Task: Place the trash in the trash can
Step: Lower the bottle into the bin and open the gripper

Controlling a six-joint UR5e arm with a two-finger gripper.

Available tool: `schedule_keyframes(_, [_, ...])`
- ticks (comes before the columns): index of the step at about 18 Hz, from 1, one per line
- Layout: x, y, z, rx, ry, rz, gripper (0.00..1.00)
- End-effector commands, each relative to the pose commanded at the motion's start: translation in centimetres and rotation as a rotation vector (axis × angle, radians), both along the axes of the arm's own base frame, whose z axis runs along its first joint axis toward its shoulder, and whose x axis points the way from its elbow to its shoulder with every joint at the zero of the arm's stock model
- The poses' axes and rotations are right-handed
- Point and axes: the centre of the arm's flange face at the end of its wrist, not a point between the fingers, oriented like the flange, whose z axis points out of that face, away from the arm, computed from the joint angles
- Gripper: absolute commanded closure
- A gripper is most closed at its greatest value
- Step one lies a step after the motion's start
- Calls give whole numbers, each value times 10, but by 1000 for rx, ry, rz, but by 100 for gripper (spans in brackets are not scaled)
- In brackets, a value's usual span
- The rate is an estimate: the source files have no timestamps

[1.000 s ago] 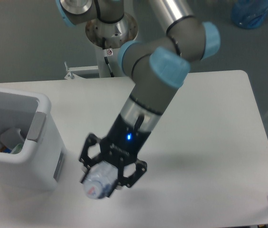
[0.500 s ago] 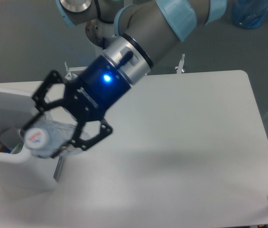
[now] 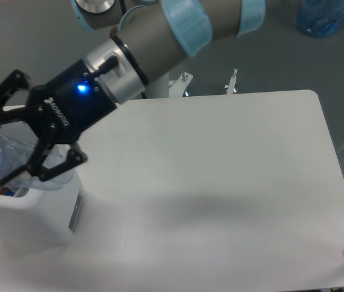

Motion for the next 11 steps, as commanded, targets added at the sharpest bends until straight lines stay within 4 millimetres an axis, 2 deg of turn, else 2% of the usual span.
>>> schedule_keyframes(1, [5,0,2,1,1,-6,61])
schedule_keyframes(5, [34,11,-14,-22,-16,-53,60])
schedule_keyframes(8, [42,12,-16,-28,-18,-62,54])
schedule_keyframes(9, [42,12,-18,-32,-19,-61,47])
schedule_keyframes(10, [45,14,-21,-35,-22,-67,29])
schedule_keyframes(11, [48,15,-23,-40,-24,-71,6])
